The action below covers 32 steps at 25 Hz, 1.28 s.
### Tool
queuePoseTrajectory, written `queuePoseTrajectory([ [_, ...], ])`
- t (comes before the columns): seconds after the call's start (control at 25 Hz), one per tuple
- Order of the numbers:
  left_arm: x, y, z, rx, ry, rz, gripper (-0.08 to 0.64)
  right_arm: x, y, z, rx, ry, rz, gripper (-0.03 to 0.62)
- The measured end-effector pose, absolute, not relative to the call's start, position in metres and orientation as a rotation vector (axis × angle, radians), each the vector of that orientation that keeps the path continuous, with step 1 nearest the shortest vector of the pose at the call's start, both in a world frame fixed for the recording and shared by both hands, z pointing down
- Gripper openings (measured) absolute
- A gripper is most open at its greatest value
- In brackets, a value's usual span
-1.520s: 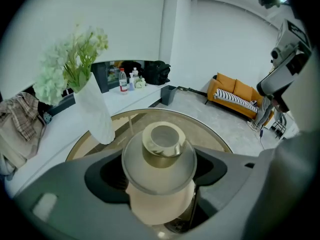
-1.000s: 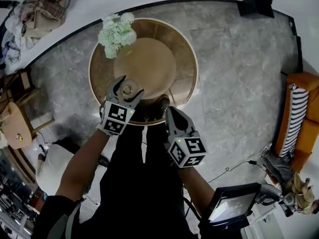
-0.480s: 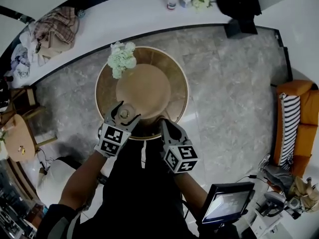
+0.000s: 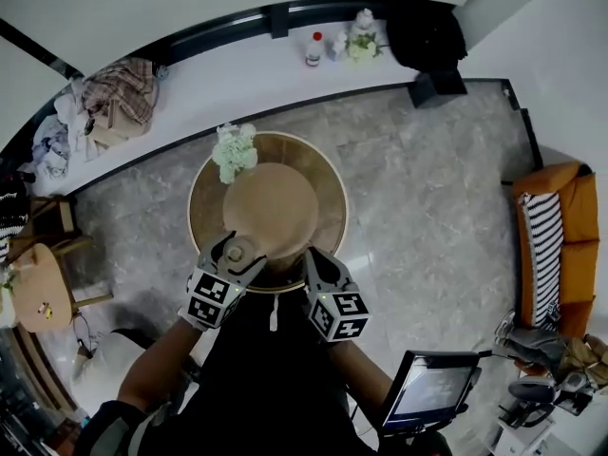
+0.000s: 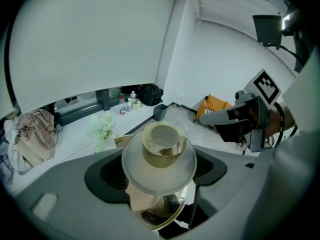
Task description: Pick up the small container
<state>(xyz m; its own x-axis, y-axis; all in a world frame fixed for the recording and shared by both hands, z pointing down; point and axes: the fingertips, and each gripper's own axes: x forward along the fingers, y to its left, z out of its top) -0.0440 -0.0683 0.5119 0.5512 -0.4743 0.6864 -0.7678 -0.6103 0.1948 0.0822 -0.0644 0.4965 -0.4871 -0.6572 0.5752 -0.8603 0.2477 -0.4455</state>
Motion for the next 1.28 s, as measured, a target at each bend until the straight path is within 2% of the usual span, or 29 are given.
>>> queuePoseTrajectory([
  [0.88, -0.025, -0.049, 0.398, 2.456, -0.996, 0.742, 0.342, 0.087, -0.052, 0.421, 1.411, -2.353, 1.008, 0.006],
  [1.28, -0.025, -0.034, 0.385, 2.479, -0.967, 0.736, 0.342, 0.089, -0.052, 0.429, 1.424, -2.34, 1.065, 0.006],
])
